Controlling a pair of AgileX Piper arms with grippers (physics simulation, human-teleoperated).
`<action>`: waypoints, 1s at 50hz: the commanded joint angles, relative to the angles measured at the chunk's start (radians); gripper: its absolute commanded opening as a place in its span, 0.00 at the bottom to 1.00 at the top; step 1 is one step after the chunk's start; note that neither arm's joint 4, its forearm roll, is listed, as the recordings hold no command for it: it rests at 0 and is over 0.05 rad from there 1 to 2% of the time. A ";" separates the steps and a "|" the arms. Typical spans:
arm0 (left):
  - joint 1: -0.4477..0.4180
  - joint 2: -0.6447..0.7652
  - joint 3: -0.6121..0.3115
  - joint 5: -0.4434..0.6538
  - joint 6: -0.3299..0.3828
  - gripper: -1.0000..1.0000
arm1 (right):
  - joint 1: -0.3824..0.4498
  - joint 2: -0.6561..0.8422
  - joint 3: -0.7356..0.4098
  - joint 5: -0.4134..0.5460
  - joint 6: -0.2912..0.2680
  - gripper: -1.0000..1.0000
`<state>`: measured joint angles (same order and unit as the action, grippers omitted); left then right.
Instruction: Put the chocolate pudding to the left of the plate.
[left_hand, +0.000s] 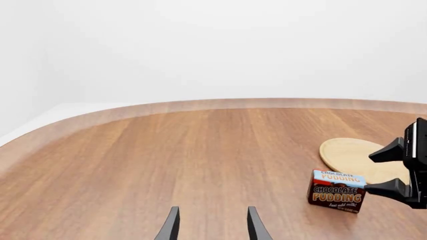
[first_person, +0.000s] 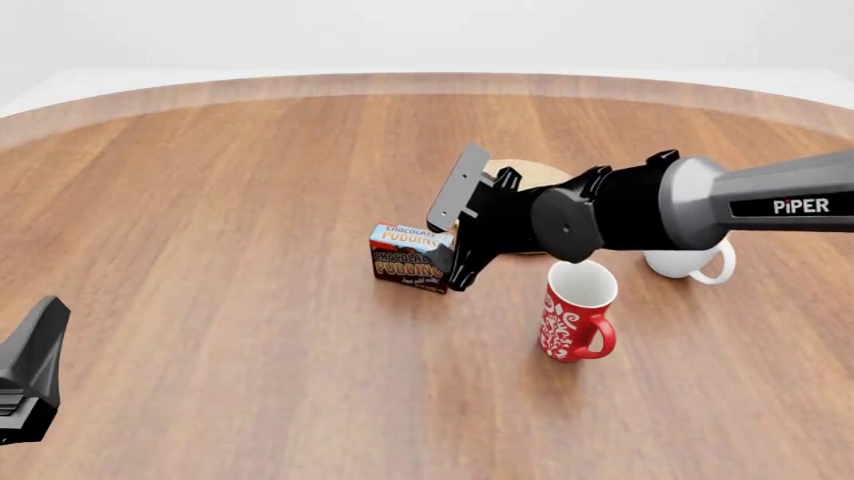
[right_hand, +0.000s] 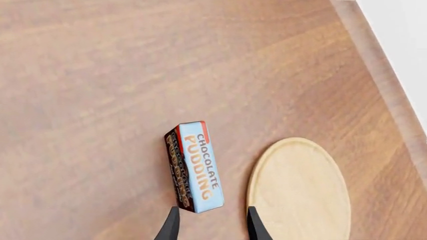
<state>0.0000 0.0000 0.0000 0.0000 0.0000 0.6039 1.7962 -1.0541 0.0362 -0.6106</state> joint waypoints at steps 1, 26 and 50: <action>0.000 0.000 0.000 0.000 0.000 1.00 | -0.004 0.045 -0.008 -0.020 0.005 1.00; 0.000 0.000 0.000 0.000 0.000 1.00 | -0.007 0.153 -0.048 -0.048 0.035 1.00; 0.000 0.000 0.000 0.000 0.000 1.00 | -0.010 0.188 -0.061 -0.051 0.043 1.00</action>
<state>0.0000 0.0000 0.0000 0.0000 0.0000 0.5966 1.9715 -1.1112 -0.0137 -0.5723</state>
